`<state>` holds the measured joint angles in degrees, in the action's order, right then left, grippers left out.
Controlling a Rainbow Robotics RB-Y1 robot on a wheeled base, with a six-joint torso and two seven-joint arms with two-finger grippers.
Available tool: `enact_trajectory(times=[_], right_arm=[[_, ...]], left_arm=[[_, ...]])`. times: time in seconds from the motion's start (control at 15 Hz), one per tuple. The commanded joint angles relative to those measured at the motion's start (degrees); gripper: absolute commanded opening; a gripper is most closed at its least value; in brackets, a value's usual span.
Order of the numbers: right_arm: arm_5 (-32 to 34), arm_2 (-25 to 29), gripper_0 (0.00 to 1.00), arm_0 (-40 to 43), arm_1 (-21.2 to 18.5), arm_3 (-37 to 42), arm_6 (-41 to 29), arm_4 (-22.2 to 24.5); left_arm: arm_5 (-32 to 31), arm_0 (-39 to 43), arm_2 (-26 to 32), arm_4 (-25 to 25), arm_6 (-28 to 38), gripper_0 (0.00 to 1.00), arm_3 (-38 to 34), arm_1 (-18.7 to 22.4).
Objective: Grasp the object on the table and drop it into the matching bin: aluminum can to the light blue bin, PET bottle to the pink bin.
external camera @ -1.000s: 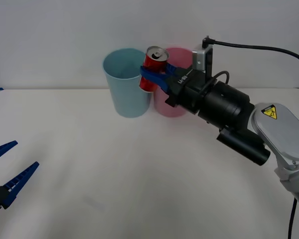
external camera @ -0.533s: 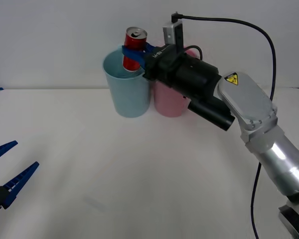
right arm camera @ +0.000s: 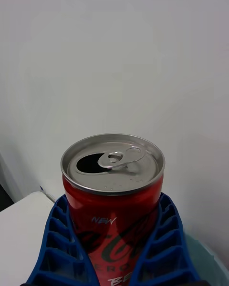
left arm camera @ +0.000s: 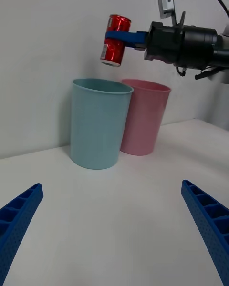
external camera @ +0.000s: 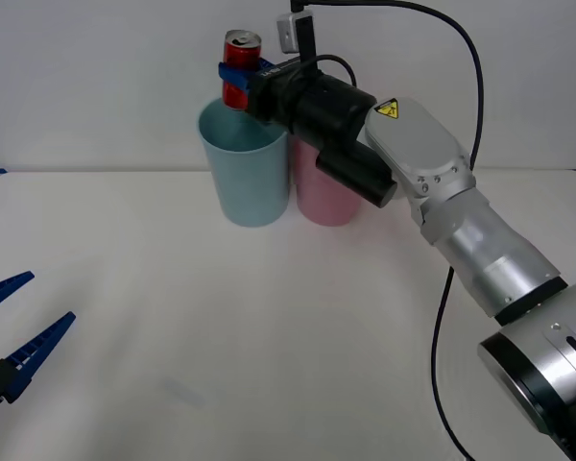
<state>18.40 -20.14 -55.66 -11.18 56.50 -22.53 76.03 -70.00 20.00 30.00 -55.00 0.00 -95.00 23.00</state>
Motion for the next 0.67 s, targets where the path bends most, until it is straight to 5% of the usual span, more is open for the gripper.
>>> enact_trajectory(times=[0.07, 0.47, 0.53, 0.6, 0.67], right_arm=[[-1.0, -0.1, 0.0, -2.3, 0.9, -3.3, 0.6, 0.0], [-1.8, 0.0, 0.0, -2.3, 1.3, -3.7, 0.8, 0.0], [-1.8, 0.1, 0.19, -2.3, 1.3, -3.6, 0.9, 0.0], [-2.1, 0.2, 0.79, -2.3, 1.3, -3.7, 0.9, 0.0], [-2.1, 0.2, 1.0, -2.3, 1.3, -3.6, 1.1, 0.0]], left_arm=[[0.0, 0.0, 0.0, 0.0, 0.0, 1.0, 0.0, 0.0], [0.0, 0.0, 0.0, 0.0, 0.0, 1.0, 0.0, 0.0], [0.0, 0.0, 0.0, 0.0, 0.0, 1.0, 0.0, 0.0], [0.0, 0.0, 0.0, 0.0, 0.0, 1.0, 0.0, 0.0], [0.0, 0.0, 0.0, 0.0, 0.0, 1.0, 0.0, 0.0]])
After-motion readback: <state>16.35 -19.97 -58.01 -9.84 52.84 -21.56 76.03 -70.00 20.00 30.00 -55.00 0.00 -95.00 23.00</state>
